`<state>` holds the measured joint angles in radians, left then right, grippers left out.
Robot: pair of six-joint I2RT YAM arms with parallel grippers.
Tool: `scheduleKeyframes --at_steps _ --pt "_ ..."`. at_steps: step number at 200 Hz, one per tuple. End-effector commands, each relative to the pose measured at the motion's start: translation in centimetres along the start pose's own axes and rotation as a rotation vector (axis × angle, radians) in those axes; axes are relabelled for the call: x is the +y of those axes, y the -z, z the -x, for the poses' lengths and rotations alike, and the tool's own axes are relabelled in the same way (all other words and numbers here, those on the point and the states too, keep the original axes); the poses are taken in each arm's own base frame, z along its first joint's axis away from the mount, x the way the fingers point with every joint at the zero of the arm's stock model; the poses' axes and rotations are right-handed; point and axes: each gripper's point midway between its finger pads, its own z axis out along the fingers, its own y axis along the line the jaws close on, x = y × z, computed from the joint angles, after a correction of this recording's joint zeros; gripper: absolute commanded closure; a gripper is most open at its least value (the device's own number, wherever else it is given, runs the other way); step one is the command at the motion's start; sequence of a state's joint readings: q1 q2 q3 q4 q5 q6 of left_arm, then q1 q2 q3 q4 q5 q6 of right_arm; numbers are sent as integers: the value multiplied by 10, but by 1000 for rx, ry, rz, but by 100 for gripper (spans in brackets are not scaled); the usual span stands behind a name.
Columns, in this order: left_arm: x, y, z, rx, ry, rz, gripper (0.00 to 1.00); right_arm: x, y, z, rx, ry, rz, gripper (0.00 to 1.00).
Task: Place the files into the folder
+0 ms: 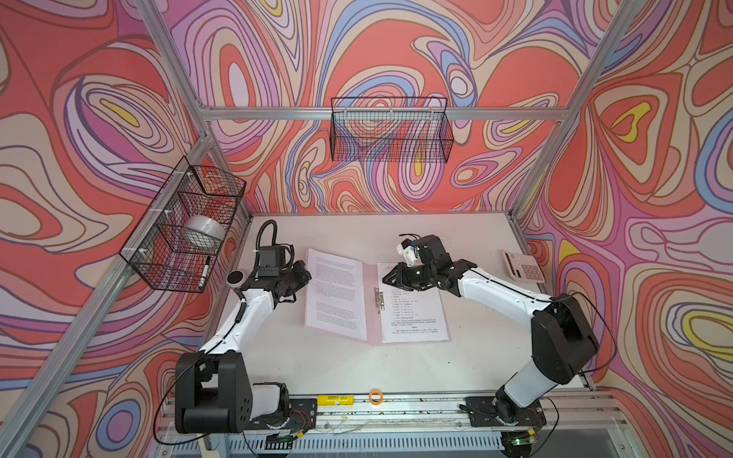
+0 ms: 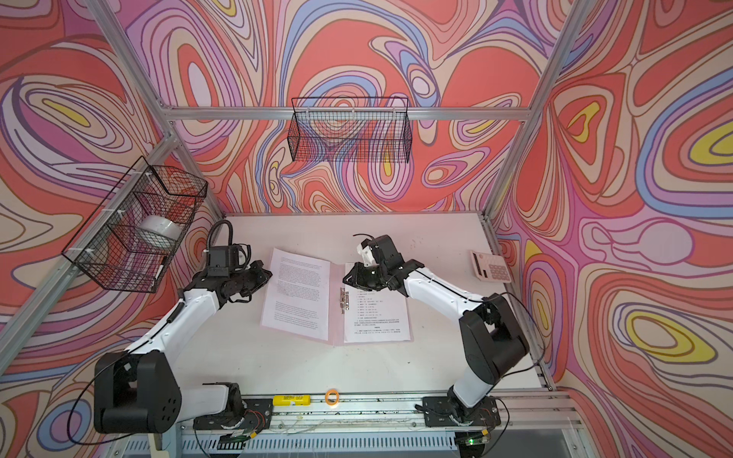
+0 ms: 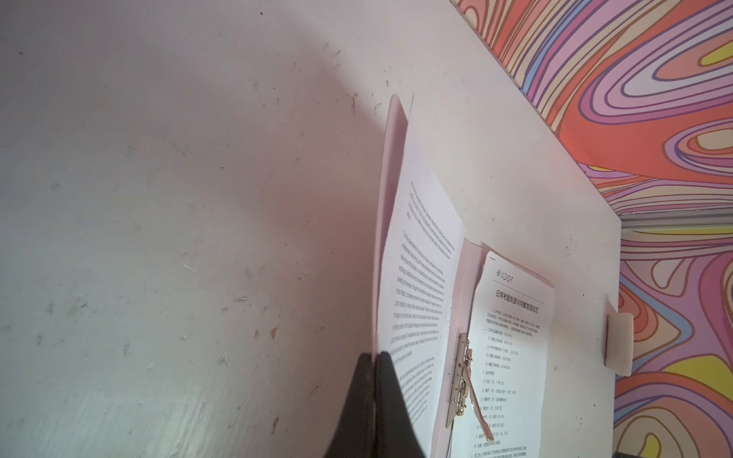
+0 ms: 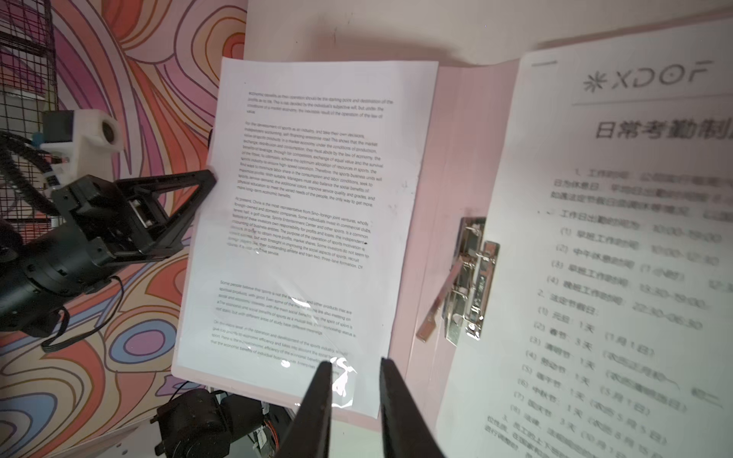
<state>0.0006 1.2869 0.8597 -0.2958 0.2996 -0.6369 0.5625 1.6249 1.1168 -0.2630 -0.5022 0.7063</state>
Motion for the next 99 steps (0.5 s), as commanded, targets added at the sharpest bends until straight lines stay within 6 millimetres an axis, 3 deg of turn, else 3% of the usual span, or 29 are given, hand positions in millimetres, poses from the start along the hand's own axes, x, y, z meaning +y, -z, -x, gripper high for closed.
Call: scheduleKeyframes --at_steps 1,52,99 --pt "7 10 1 -32 6 42 100 -11 -6 -9 -7 -92 3 76" --pt "7 9 -1 -27 -10 35 100 -27 -35 -33 62 -151 28 74" --pt "7 8 1 -31 -18 42 100 -30 -54 -41 84 -192 56 70"
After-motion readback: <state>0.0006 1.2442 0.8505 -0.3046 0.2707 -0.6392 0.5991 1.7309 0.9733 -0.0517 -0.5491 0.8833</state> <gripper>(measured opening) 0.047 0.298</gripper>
